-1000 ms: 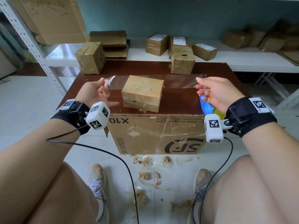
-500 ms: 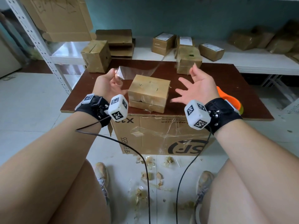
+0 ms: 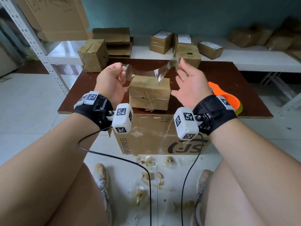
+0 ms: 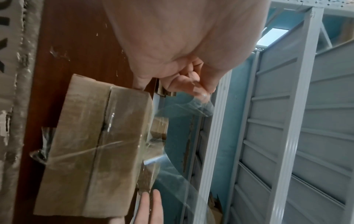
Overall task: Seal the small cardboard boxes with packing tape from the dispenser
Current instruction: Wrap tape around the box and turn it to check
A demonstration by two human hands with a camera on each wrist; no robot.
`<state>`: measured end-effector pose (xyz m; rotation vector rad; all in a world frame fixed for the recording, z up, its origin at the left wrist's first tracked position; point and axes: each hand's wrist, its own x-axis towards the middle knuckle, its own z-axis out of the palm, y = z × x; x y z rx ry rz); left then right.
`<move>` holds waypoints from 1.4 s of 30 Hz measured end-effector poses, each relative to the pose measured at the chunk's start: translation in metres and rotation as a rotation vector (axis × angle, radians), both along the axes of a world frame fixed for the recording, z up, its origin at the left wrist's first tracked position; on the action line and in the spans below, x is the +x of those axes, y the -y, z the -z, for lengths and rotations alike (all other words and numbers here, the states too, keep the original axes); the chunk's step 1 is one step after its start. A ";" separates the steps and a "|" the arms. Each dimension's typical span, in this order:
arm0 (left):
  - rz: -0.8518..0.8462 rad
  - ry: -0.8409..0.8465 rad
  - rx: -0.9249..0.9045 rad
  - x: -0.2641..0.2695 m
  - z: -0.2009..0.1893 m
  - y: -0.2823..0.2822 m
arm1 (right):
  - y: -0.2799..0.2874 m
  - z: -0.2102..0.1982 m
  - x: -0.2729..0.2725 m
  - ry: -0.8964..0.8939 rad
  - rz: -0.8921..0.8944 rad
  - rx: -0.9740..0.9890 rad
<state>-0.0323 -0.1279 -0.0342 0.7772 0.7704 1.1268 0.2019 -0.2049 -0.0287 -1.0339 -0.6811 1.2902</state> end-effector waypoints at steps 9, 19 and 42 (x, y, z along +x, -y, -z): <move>0.045 0.004 0.042 0.014 0.004 0.015 | 0.009 -0.016 0.020 -0.145 0.110 0.029; -0.085 0.287 -0.201 0.003 0.004 0.007 | 0.014 -0.010 0.057 -0.286 0.227 -0.074; -0.347 -0.261 -0.308 -0.032 0.019 -0.028 | 0.006 0.006 0.084 0.538 0.352 -0.317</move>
